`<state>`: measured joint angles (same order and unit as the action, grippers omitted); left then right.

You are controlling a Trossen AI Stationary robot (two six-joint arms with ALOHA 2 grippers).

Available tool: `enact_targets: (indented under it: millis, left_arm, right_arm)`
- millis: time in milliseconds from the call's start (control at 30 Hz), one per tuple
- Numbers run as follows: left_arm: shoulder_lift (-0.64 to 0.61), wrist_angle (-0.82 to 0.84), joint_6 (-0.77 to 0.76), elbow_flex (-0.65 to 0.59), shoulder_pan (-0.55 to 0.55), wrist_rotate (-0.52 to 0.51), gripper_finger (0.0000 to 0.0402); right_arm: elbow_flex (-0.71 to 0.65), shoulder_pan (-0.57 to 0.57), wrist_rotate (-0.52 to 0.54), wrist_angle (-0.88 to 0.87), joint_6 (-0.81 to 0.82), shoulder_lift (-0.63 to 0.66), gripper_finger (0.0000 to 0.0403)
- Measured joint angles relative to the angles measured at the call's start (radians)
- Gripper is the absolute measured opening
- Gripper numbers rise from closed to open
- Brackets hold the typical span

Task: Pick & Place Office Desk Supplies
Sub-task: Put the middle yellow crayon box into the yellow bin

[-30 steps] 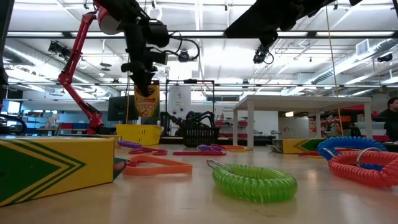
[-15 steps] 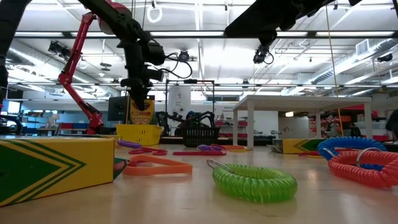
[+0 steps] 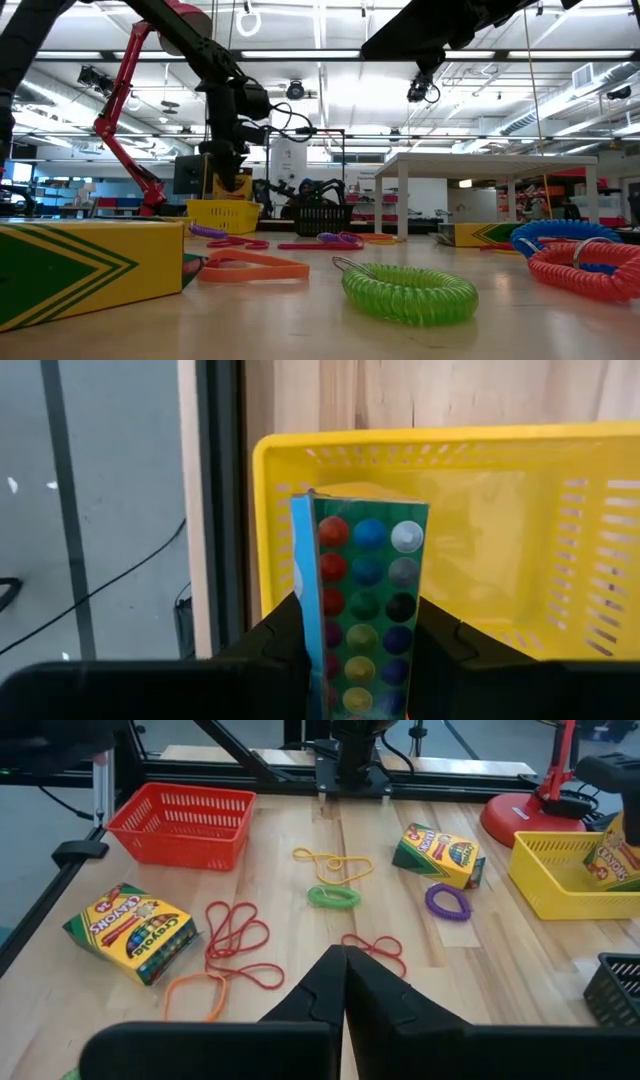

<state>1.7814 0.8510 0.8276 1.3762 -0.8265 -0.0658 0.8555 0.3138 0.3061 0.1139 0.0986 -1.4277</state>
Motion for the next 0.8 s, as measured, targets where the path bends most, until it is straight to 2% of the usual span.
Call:
enact_targets:
  millis: [200,800]
  left_arm:
    - [0.028,-0.011,-0.004,0.000,0.000,0.029,0.0109]
    - [0.036,-0.037,0.001,-0.001,-0.013,0.025,0.0109]
  right_arm:
    - [0.000,0.000,0.000,-0.001,0.000,0.000,0.0016]
    - [0.000,0.000,0.000,-0.002,0.000,0.000,0.0016]
